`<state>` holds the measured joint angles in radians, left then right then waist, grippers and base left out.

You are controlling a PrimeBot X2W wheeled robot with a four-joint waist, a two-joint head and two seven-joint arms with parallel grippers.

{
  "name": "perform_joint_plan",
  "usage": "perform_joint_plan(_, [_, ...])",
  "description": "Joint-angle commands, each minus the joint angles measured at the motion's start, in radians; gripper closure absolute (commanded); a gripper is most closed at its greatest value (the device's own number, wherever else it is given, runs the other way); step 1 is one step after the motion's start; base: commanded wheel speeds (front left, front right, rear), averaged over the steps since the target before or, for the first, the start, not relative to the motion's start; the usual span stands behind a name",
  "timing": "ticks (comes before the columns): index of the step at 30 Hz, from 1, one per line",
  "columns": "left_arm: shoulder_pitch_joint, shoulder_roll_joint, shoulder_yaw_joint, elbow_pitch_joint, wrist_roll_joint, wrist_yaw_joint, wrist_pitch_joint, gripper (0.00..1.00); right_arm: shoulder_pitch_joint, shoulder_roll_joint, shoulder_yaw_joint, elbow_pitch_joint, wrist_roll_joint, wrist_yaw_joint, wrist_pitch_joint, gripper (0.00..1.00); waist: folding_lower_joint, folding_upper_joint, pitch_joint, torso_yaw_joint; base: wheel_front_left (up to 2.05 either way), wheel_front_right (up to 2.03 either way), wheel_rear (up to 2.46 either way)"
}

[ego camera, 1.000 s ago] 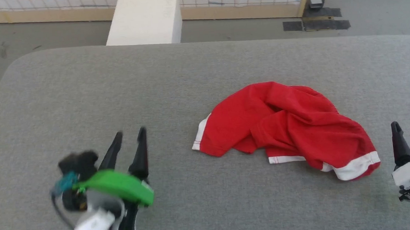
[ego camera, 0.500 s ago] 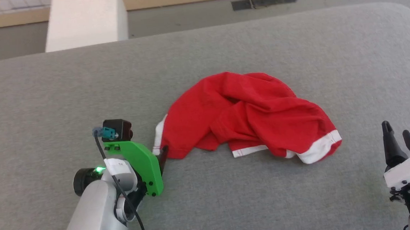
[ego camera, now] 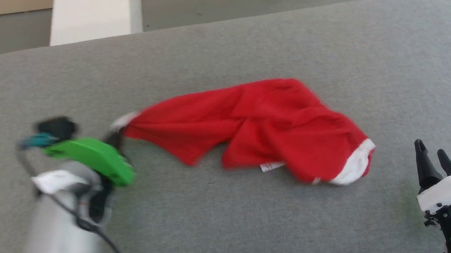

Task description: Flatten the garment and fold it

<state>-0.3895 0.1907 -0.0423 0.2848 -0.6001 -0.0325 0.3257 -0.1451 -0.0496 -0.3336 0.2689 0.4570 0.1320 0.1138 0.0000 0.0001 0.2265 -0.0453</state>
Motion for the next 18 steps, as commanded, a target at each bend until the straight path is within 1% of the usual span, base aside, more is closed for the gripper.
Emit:
perform_joint_plan(1, [-0.027,0.036,0.03,-0.013,-0.005,0.016,-0.006,1.0,-0.007,-0.001,0.001,0.002,-0.006,-0.001,0.0,0.0,0.0,-0.0001,-0.039,0.049,0.0,0.0,0.0])
perform_joint_plan(4, [-0.04,0.11,0.088,-0.03,0.007,0.058,0.006,1.0,-0.011,-0.001,0.012,0.005,-0.008,-0.001,0.006,0.0,0.0,-0.0001,-0.05,0.07,0.0,0.0,0.0])
perform_joint_plan(6, [-0.05,0.147,0.113,-0.023,0.014,0.078,0.02,1.0,-0.013,-0.001,0.017,0.005,-0.011,-0.001,0.009,0.0,0.0,-0.0001,-0.053,0.079,0.0,0.0,0.0])
perform_joint_plan(8, [-0.061,0.173,0.131,-0.003,0.017,0.089,0.023,1.0,-0.017,-0.001,0.022,0.003,-0.014,-0.001,0.012,0.0,0.0,-0.0001,-0.052,0.083,0.0,0.0,0.0])
perform_joint_plan(9, [-0.065,0.177,0.137,0.009,0.015,0.09,0.019,0.93,-0.018,-0.001,0.024,0.002,-0.016,-0.001,0.014,0.0,0.0,-0.0001,-0.051,0.085,0.0,0.0,0.0])
perform_joint_plan(10, [-0.068,0.183,0.137,0.026,0.018,0.09,0.016,0.0,-0.019,-0.001,0.025,0.001,-0.018,-0.001,0.016,0.0,0.0,-0.0001,-0.051,0.087,0.0,0.0,0.0])
perform_joint_plan(13, [-0.071,0.184,0.128,0.068,0.023,0.068,-0.015,0.0,-0.015,-0.001,0.028,-0.001,-0.022,-0.001,0.021,0.0,0.0,-0.0001,-0.054,0.093,0.0,0.0,0.0])
perform_joint_plan(14, [-0.072,0.18,0.129,0.072,0.023,0.058,-0.046,0.0,-0.011,-0.001,0.03,-0.002,-0.025,-0.001,0.024,0.0,0.0,-0.0001,-0.057,0.095,0.0,0.0,0.0])
perform_joint_plan(16, [-0.067,0.17,0.133,0.059,0.029,0.037,-0.128,0.0,-0.004,-0.001,0.036,-0.006,-0.03,-0.001,0.028,0.0,0.0,-0.0001,-0.064,0.102,0.0,0.0,0.0])
perform_joint_plan(18, [-0.044,0.161,0.137,0.025,0.048,0.017,-0.236,0.0,-0.001,-0.001,0.051,-0.015,-0.037,-0.001,0.034,0.0,0.0,-0.0001,-0.071,0.107,0.0,0.0,0.0])
